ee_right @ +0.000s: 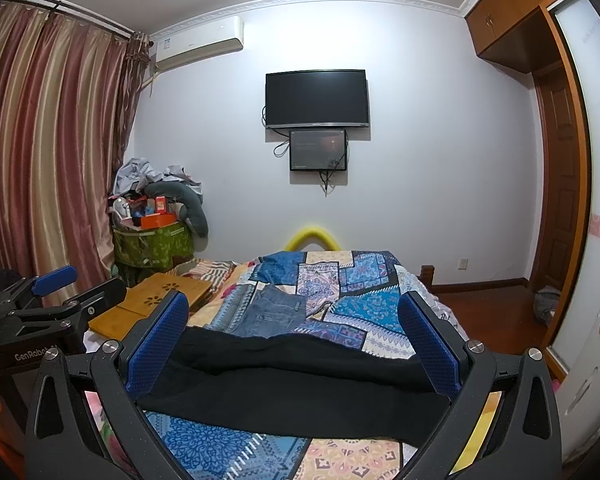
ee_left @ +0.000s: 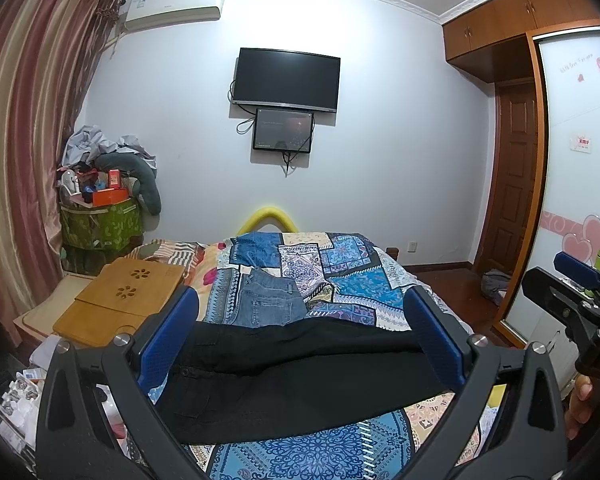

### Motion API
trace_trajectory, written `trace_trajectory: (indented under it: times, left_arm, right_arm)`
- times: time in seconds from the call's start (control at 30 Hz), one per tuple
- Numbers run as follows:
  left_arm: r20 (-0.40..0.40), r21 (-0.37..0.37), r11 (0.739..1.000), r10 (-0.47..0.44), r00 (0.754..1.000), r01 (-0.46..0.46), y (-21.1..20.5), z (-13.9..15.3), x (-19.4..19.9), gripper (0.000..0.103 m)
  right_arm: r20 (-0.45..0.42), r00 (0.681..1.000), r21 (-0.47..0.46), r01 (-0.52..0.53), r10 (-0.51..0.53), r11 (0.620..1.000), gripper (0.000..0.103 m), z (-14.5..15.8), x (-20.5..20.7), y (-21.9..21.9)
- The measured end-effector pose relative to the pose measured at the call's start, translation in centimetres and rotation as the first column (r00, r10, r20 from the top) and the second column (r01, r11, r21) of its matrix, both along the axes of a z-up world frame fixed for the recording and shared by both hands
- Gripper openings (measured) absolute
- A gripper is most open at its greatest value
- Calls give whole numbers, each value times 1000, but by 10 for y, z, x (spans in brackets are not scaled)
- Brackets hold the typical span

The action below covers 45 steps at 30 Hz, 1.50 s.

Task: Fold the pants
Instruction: 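Hold the black trousers raised between both grippers, then lower the held black trousers toward the quilt with both grippers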

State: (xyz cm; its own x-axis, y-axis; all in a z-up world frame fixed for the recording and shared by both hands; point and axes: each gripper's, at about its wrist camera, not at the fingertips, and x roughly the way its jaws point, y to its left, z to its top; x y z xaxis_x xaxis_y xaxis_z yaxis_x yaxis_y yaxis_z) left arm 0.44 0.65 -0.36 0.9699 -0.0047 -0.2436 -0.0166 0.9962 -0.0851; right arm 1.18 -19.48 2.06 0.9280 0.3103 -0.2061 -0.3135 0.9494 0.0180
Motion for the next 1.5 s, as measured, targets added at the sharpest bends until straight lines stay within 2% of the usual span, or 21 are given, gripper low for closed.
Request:
trace_trajectory:
  times: [1.17,1.5]
  left_arm:
    - [2,-12,1000,7,1000,-7,5,1,-6,103]
    - [-26,6,1000,13,1000,-13,9,1,12,103]
  right_arm:
    - [-5,1000,6,5,-5,1000,103,-1,1,2]
    - [-36,999,10,8,-8,1000,103,-9,19,4]
